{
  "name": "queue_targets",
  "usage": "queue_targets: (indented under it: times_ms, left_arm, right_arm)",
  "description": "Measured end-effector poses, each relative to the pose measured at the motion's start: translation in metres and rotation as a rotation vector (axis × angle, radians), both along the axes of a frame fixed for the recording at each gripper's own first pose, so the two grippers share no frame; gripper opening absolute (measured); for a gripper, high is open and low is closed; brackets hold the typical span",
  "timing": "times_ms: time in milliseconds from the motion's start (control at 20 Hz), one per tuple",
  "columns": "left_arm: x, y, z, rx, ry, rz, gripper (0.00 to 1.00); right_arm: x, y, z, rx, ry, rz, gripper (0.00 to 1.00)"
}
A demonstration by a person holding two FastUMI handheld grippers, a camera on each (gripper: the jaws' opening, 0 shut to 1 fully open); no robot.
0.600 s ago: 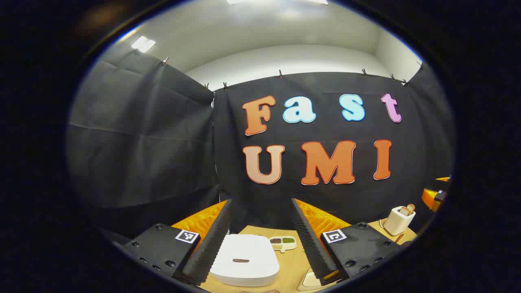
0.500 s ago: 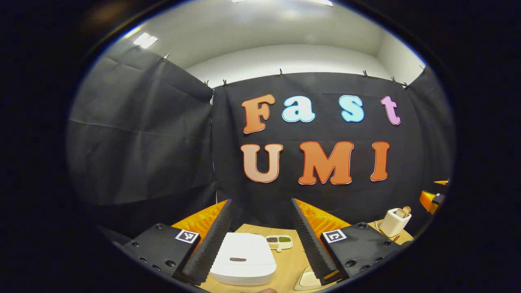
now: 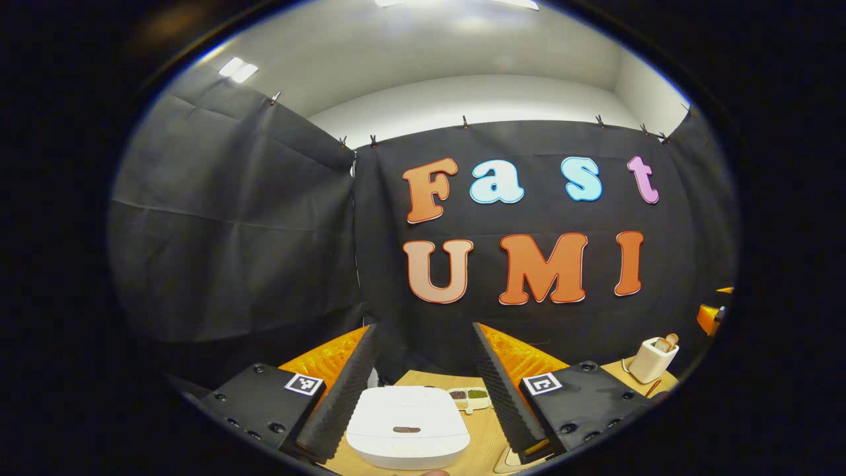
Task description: Close the left gripper, press the button to open the rice cooker; take a wooden spoon from the chopstick holder with the right hand, scoop a spoonful of rice and pour it into the rice cooker, then put the wooden spoon back into the chopstick holder.
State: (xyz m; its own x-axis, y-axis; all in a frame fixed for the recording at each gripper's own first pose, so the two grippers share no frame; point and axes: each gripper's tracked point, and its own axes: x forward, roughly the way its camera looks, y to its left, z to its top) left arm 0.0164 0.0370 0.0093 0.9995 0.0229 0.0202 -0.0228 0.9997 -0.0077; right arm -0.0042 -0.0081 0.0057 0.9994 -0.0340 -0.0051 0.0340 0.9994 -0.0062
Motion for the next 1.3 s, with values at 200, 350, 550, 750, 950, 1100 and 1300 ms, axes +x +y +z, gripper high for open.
queue_targets:
  times_ms: [200,350,550,750,950,1100,1300]
  left_arm:
    - [0.015,0.017,-0.004,-0.027,0.039,0.012,0.95]
    - [0.026,0.030,-0.001,-0.029,0.050,0.019,0.95]
    - [0.035,0.013,0.008,-0.003,0.039,-0.038,0.94]
    - [0.043,-0.009,0.000,0.071,0.041,-0.098,0.95]
    - [0.064,-0.011,-0.034,0.124,0.132,-0.103,0.60]
    - [0.077,-0.008,-0.074,0.107,0.296,-0.102,0.06]
    - [0.087,-0.002,-0.139,0.041,0.581,-0.121,0.07]
  right_arm:
    - [0.000,-0.004,0.004,-0.005,-0.006,-0.015,0.96]
    - [0.000,-0.010,0.003,-0.019,-0.003,-0.036,0.96]
    - [-0.003,-0.016,0.010,-0.026,-0.005,-0.062,0.91]
    - [-0.007,-0.018,0.010,-0.040,0.004,-0.078,0.96]
    - [-0.011,-0.024,0.009,-0.057,0.011,-0.105,0.95]
    - [-0.016,-0.029,0.005,-0.050,0.018,-0.128,0.95]
    - [-0.020,-0.039,0.002,-0.059,0.028,-0.162,0.95]
